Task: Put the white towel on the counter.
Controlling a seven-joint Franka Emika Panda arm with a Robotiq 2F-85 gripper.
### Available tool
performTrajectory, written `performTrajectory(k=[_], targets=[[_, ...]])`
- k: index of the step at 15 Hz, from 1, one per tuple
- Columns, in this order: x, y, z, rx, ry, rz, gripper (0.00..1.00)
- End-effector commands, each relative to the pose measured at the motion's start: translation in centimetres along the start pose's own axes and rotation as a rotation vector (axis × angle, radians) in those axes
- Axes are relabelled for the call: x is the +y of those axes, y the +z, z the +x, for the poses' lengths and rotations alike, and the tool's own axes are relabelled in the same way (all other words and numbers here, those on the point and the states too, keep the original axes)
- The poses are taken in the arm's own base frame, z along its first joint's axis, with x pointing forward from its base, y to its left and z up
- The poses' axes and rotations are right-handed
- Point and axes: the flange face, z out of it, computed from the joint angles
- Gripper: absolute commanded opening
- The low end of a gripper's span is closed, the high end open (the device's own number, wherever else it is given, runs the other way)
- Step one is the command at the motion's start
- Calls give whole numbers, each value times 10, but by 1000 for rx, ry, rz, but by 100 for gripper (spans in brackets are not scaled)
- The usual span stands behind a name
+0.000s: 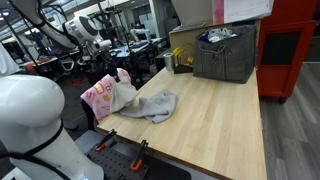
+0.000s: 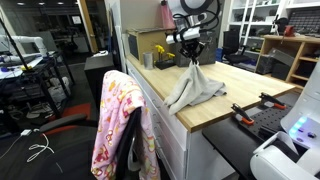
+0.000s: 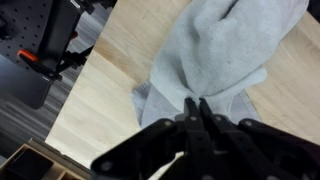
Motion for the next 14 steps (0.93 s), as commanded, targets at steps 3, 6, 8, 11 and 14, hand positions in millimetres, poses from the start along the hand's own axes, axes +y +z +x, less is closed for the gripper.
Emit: performTrajectory(k=[3, 6, 8, 11, 14], targets=[[33, -3, 20, 48, 94, -14, 1], [37, -6, 37, 66, 115, -7, 1], [35, -10, 48, 80, 76, 15, 1], [35, -20, 66, 120, 30, 20, 1], [33, -31, 81, 144, 37, 21, 1]])
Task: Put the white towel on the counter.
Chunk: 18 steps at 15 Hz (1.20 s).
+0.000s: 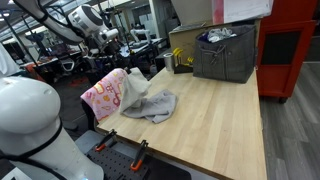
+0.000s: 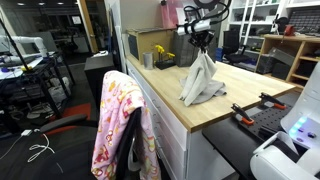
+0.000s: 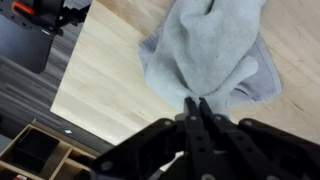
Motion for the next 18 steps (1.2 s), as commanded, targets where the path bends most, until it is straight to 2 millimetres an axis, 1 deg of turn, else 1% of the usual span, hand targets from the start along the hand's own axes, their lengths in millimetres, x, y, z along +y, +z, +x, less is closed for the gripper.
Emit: performTrajectory(k=[1, 4, 6, 10, 14, 16, 18], targets=[[1, -16, 23, 23, 27, -1, 1], [-2, -23, 29, 29, 53, -6, 1], [-4, -32, 35, 55, 60, -23, 1], [-13, -58, 57, 106, 50, -38, 1], [-25, -81, 76, 135, 47, -19, 1], [-32, -88, 82, 138, 27, -3, 1], [-41, -93, 84, 115, -38, 37, 1]])
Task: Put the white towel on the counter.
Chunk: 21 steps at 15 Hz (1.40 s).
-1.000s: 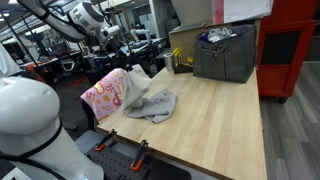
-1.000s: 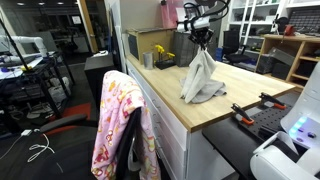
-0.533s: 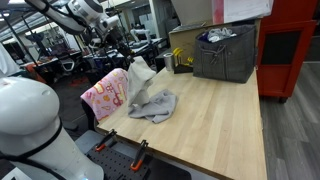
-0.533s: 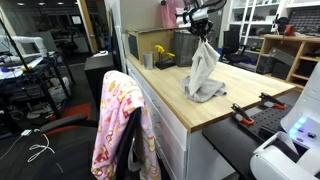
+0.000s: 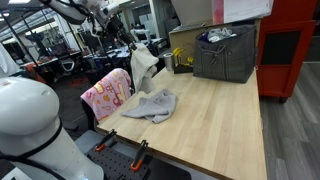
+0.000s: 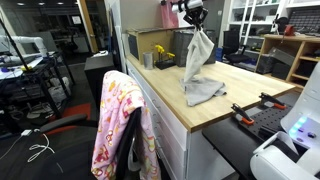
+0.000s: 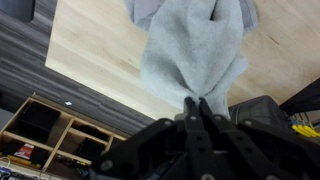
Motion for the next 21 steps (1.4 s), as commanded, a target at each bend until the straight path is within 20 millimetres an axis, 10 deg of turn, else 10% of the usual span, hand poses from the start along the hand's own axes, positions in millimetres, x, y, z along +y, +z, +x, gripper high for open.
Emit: performTrajectory(k=[1, 14, 15, 21], targets=[[-17, -9, 13, -35, -133, 50, 1], [-49, -8, 11, -74, -374, 82, 1], [-50, -9, 7, -75, -388, 90, 30], [-41, -22, -96, -85, -490, 152, 69]])
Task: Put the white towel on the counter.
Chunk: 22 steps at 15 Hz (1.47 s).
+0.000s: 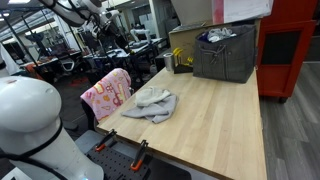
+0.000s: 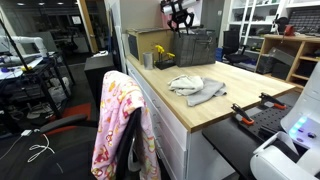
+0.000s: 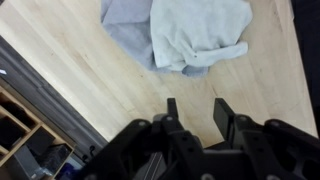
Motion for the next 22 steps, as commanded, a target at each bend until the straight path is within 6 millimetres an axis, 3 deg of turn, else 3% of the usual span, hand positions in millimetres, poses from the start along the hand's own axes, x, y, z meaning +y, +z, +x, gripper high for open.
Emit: performTrajectory(k=[1, 4, 7, 12, 15, 19, 22], targets=[[-22, -8, -83, -12, -88, 90, 76], [-50, -24, -159, -61, -202, 229, 97], [-57, -46, -199, -41, -325, 303, 100], [-46, -61, -197, -113, -572, 307, 100], [-29, -61, -179, -169, -734, 278, 100], [10, -59, -154, -262, -945, 176, 100], [39, -54, -147, -321, -1036, 128, 100]])
